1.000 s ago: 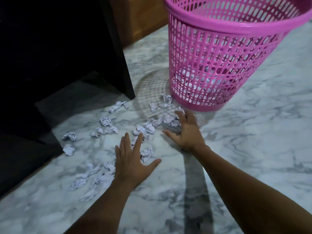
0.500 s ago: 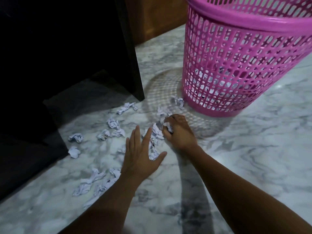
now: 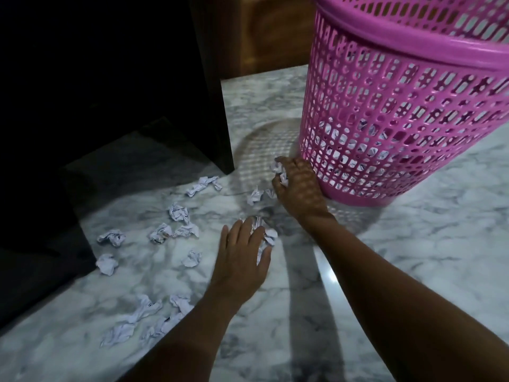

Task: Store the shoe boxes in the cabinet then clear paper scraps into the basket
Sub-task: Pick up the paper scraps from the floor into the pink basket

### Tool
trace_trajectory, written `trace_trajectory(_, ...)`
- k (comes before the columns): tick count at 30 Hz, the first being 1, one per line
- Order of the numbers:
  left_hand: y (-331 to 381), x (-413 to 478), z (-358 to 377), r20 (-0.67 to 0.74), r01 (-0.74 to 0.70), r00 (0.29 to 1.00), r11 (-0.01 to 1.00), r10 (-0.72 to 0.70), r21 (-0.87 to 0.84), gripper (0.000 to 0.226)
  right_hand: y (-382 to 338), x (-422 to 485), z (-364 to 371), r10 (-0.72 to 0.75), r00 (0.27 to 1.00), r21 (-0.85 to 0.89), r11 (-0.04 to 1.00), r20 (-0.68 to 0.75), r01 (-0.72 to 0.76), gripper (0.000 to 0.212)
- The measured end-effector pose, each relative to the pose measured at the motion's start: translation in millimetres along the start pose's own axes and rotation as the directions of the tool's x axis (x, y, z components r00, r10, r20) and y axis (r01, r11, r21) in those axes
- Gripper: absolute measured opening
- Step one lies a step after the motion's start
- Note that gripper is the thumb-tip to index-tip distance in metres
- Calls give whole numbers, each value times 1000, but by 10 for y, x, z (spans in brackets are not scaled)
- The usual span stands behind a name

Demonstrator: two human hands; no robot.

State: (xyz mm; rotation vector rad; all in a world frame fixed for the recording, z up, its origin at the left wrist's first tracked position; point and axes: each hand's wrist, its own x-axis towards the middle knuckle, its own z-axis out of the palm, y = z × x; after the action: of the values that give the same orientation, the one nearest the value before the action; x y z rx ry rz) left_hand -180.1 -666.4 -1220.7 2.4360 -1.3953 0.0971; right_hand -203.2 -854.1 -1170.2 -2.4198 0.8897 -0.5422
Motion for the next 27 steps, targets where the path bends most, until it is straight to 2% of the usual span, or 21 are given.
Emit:
trace_trajectory(3, -22, 18, 14, -44, -38, 998, 998, 36, -50, 37, 80, 133, 95, -63, 996, -76, 995, 69, 68, 41)
trace_trajectory(5, -27, 8, 12, -54, -44, 998, 997, 40, -69, 35, 173, 126, 146, -70, 992, -69, 995, 103, 77, 37)
trace_trajectory(9, -28, -32, -27, -51, -41, 998, 993, 35, -113, 33, 285, -26, 192, -94, 992, -75, 992, 80, 100, 46)
trace_trajectory(12, -20, -60, -55, -40, -22, 999, 989, 16, -149, 44, 302, -76, 187, -177, 982, -57, 982, 66, 181, 46)
trace_trajectory(14, -6, -67, -59, -50, -8, 999, 987, 0, -160, 47, 275, -84, 166, -184, 972, -69, 978, 145, 195, 49)
trace_trajectory(16, 9, -58, -41, -86, -15, 996, 988, 2, -153, 36, 274, -101, 182, -187, 960, -137, 966, 208, 218, 57)
trace_trajectory(19, 49, 1, -35, -154, -2, 988, 992, -17, -124, 17, 277, -105, 245, -235, 955, -193, 944, 181, 269, 55)
trace_trajectory(23, 55, 34, -55, -131, 5, 991, 993, -21, -121, 12, 283, -121, 266, -182, 955, -96, 973, 236, 209, 47)
trace_trajectory(27, 26, 73, -139, -68, 19, 997, 973, -35, -229, 6, 311, -192, 260, -155, 971, -53, 984, 180, 167, 48)
